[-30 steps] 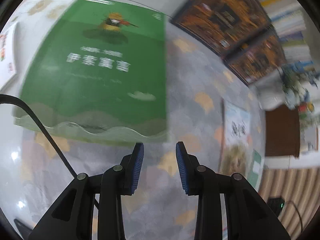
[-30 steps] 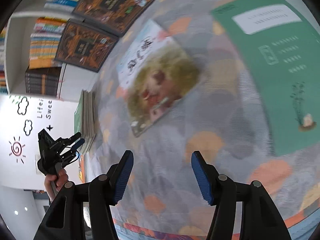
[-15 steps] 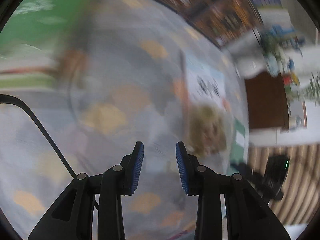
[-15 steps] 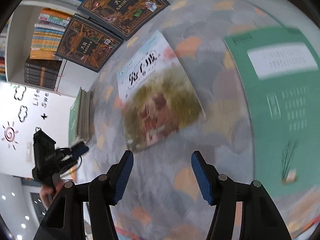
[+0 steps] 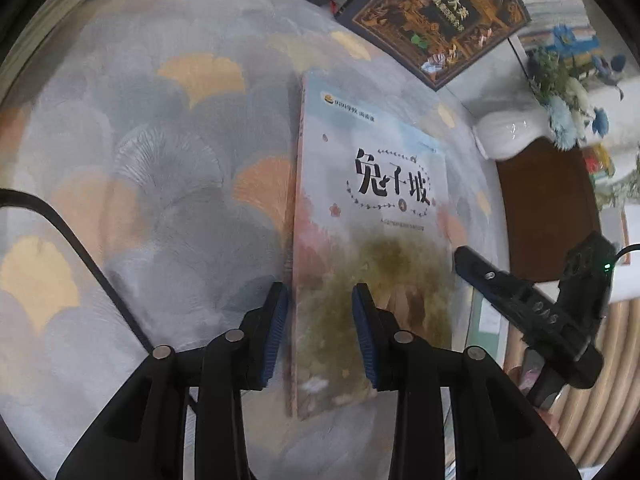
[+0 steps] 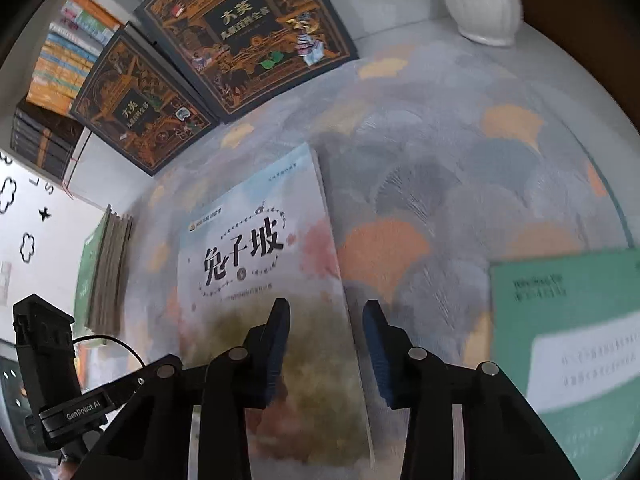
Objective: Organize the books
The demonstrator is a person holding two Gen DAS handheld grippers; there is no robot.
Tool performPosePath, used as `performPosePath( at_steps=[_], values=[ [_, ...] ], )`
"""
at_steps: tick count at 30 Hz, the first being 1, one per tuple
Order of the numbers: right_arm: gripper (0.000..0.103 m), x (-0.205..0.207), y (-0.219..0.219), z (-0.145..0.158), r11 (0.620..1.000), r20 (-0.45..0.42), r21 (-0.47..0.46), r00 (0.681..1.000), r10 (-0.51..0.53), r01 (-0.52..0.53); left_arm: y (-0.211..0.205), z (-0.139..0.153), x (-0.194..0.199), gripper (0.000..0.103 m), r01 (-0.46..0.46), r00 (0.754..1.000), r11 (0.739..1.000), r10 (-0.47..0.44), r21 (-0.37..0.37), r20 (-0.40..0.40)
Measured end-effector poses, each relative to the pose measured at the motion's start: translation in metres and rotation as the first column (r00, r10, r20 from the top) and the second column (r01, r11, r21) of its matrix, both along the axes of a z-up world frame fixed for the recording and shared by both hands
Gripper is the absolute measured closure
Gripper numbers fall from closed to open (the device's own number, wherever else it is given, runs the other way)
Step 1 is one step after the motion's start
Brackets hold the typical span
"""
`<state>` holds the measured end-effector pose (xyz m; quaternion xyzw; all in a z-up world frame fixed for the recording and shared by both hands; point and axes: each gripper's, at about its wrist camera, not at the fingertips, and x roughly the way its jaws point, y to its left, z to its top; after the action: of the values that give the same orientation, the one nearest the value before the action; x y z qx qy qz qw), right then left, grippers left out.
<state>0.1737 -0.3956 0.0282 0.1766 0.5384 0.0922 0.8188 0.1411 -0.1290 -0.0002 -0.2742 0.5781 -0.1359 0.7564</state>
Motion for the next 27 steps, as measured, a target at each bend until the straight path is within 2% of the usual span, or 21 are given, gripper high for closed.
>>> performPosePath(
  at_steps=[1, 3, 6, 10, 15, 19, 22, 27],
  values=[
    [0.065, 0.001, 0.003, -0.003, 1.0, -0.005, -0.004, 1.0, 0.016, -0.016, 0.0, 0.001, -0.002, 0.055, -0.011, 1.0, 1.0, 0.011, -0.026, 0.014],
    [0.065, -0.002, 0.011, -0.003, 0.998, 0.014, -0.029, 0.999, 0.049, -0.049, 0.0, 0.0, -0.007, 0.05, -0.03, 0.999, 0.998, 0.032, -0.063, 0.028],
    [0.064, -0.011, 0.017, -0.003, 0.995, 0.019, -0.066, 0.997, 0.078, -0.077, -0.003, 0.003, -0.014, 0.05, -0.017, 0.999, 0.999, 0.019, -0.043, 0.049],
    [0.064, -0.03, 0.012, -0.006, 0.997, -0.015, 0.002, 0.997, 0.075, -0.075, 0.007, 0.004, -0.039, 0.05, -0.018, 0.999, 0.996, 0.021, -0.091, 0.037],
    [0.063, -0.08, 0.025, -0.009, 0.991, -0.037, 0.02, 0.99, 0.136, -0.135, 0.023, 0.001, -0.102, 0.05, -0.043, 0.999, 0.989, 0.041, -0.14, -0.014],
    [0.06, -0.124, 0.04, -0.011, 0.975, -0.057, -0.011, 0.973, 0.223, -0.224, 0.032, 0.0, -0.152, 0.05, -0.055, 0.997, 0.983, 0.046, -0.174, -0.058],
    [0.06, -0.145, 0.041, -0.012, 0.962, -0.1, -0.002, 0.957, 0.272, -0.274, 0.035, -0.001, -0.179, 0.05, -0.094, 0.994, 0.977, 0.082, -0.191, -0.073],
    [0.061, -0.17, 0.037, -0.015, 0.948, -0.146, 0.021, 0.937, 0.316, -0.316, 0.034, -0.001, -0.199, 0.05, -0.167, 0.985, 0.972, 0.16, -0.166, -0.058]
  ],
)
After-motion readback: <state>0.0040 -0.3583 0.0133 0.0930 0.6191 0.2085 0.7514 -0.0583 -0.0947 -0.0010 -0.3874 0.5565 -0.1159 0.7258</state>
